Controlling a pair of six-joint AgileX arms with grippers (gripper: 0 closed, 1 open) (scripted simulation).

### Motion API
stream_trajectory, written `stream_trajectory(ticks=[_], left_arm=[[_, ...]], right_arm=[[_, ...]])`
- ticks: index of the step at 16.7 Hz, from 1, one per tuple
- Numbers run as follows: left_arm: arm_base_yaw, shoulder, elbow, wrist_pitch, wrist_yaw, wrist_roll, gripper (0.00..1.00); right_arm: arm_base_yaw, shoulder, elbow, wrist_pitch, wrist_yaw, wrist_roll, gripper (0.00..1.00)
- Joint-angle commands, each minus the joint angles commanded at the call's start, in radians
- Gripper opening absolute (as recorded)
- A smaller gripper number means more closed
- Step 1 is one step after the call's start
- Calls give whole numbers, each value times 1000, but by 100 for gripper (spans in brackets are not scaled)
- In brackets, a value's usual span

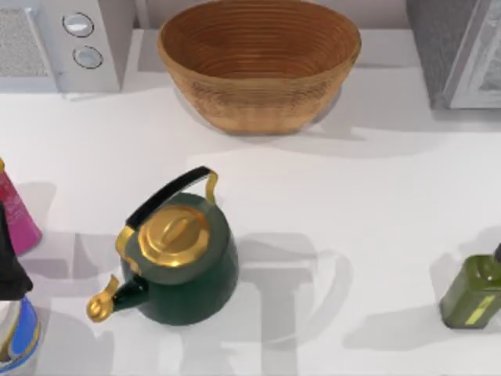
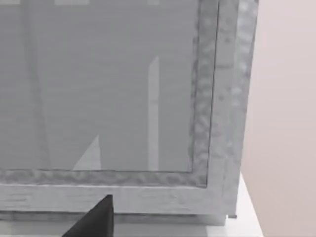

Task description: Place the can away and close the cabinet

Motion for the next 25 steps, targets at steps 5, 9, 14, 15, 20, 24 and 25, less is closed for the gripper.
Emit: stream_trajectory(ticks=[5,9,14,15,20,24,25], left_arm=[[0,0,0,0,0,0,100],[0,0,0,0,0,0,100],[0,0,0,0,0,0,100],[0,0,0,0,0,0,100],[0,0,0,0,0,0,100],[0,0,0,0,0,0,100],[0,0,0,0,0,0,100]], right_arm=[[-21,-18,307,-334,-20,3,100],[-37,-56,620,-718,-24,8,100],[-33,-129,996,-1184,-19,9,100],[-29,-144,1059,-1257,-17,9,100],[-16,-201,1262,-1471,-9,4,100],[-14,-206,1274,-1484,-8,3,100],[-19,-204,1275,-1481,-9,3,100]])
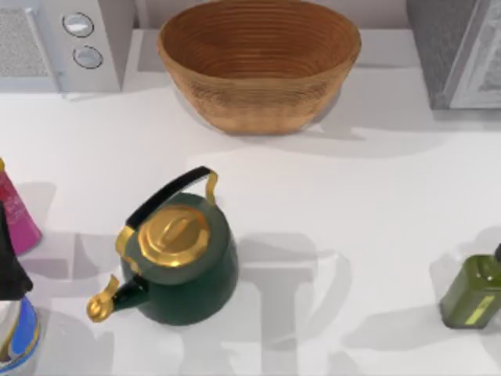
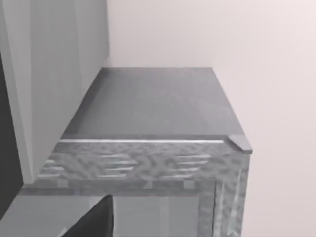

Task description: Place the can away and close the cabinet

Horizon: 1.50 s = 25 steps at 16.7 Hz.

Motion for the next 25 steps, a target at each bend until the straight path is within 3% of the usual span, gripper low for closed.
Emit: stream_trajectory(ticks=[3,7,11,20,22,25], left_arm=[[0,0,0,0,0,0,100],[0,0,0,0,0,0,100],[0,0,0,0,0,0,100],[0,0,0,0,0,0,100],[0,0,0,0,0,0,100],[0,0,0,0,0,0,100]], right_arm=[[30,3,6,-3,30,0,100],[200,15,25,-15,201,-1,100],[481,16,34,-29,481,-1,100],[1231,-18,12,-52,1231,-1,100],[1356,-30,0,-54,1356,-2,100],[1465,-46,-19,-56,1465,-3,100]])
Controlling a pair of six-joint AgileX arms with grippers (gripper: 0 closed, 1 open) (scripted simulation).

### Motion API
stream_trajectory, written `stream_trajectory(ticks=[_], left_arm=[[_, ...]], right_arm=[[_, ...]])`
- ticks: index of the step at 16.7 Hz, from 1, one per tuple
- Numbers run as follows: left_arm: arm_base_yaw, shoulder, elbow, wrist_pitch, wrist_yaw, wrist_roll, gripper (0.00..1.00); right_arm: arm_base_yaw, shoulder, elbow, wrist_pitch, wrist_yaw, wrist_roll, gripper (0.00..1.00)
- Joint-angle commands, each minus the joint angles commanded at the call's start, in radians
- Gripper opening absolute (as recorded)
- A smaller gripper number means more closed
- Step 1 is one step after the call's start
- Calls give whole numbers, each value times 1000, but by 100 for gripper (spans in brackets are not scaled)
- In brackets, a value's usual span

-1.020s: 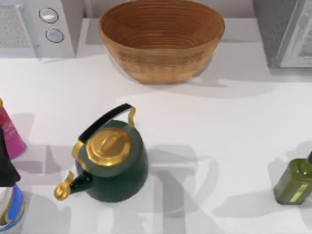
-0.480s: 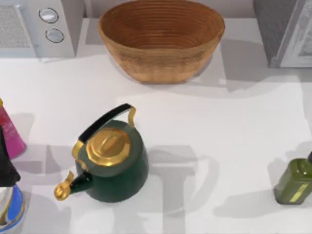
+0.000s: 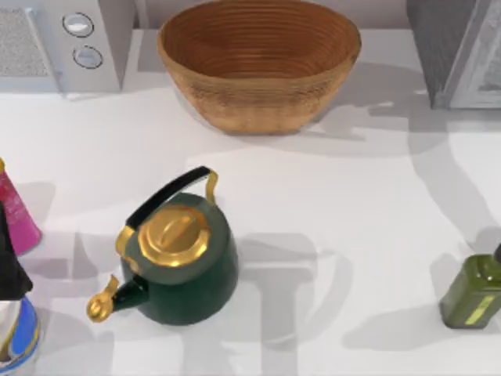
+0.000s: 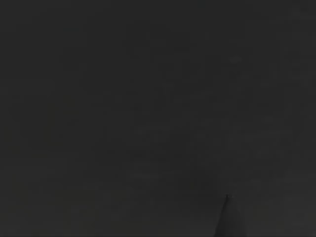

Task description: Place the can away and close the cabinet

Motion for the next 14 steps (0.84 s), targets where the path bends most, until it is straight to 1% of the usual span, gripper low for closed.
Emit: stream_trajectory(ticks=[2,5,6,14], left_arm=[[0,0,0,0,0,0,100],[0,0,0,0,0,0,100],[0,0,0,0,0,0,100],[0,0,0,0,0,0,100]], right_arm=[[21,-4,-4,0,21,0,100],[21,-4,-4,0,21,0,100],[-2,-25,3,-7,39,-12,100],[-86,126,109,39,-42,-11,100]])
